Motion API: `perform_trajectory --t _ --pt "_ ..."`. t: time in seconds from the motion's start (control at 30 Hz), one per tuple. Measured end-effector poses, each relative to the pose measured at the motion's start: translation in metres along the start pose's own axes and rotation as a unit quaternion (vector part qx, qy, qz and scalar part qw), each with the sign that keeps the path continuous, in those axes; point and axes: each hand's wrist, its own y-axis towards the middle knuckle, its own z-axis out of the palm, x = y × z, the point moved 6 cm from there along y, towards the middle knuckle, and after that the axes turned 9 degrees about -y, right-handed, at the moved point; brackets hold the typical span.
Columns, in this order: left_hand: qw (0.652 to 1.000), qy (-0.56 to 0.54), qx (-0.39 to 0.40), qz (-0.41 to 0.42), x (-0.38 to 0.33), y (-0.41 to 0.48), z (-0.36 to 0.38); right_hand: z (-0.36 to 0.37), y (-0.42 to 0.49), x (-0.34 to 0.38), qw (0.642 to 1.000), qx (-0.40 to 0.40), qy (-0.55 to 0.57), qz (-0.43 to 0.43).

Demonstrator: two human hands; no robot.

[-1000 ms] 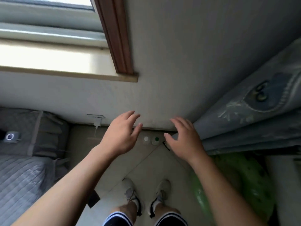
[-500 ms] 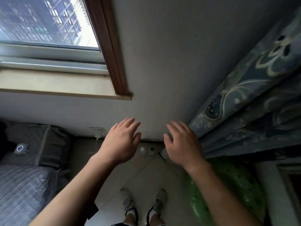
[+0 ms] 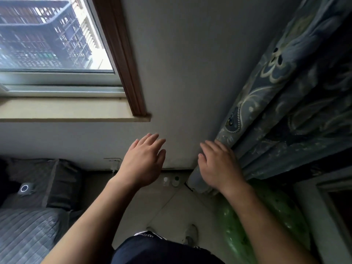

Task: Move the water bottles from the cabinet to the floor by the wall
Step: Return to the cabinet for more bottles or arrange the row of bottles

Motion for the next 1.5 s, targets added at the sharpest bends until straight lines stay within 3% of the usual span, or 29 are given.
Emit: perform_trajectory --t 0.37,0.73,1.13,1.5 --pt "0.994 0.005 0.050 0.097 0.001 -0.011 -0.006 -0.008 -0.048 0.025 0.995 -0.015 0.026 0.099" --pt "0.966 0.025 0.108 0.233 -0.004 -0.030 -0.008 0.007 -0.113 0.044 0.970 -0.043 0.066 0.228" --pt "0.913 0.034 0.153 0.377 -0.090 -0.084 0.020 0.016 -0.232 0.010 0.921 -0.095 0.097 0.364" --pt "0.875 0.036 0.204 0.439 -0.162 -0.198 0.063 0.045 -0.387 -0.006 0.885 -0.111 0.100 0.440"
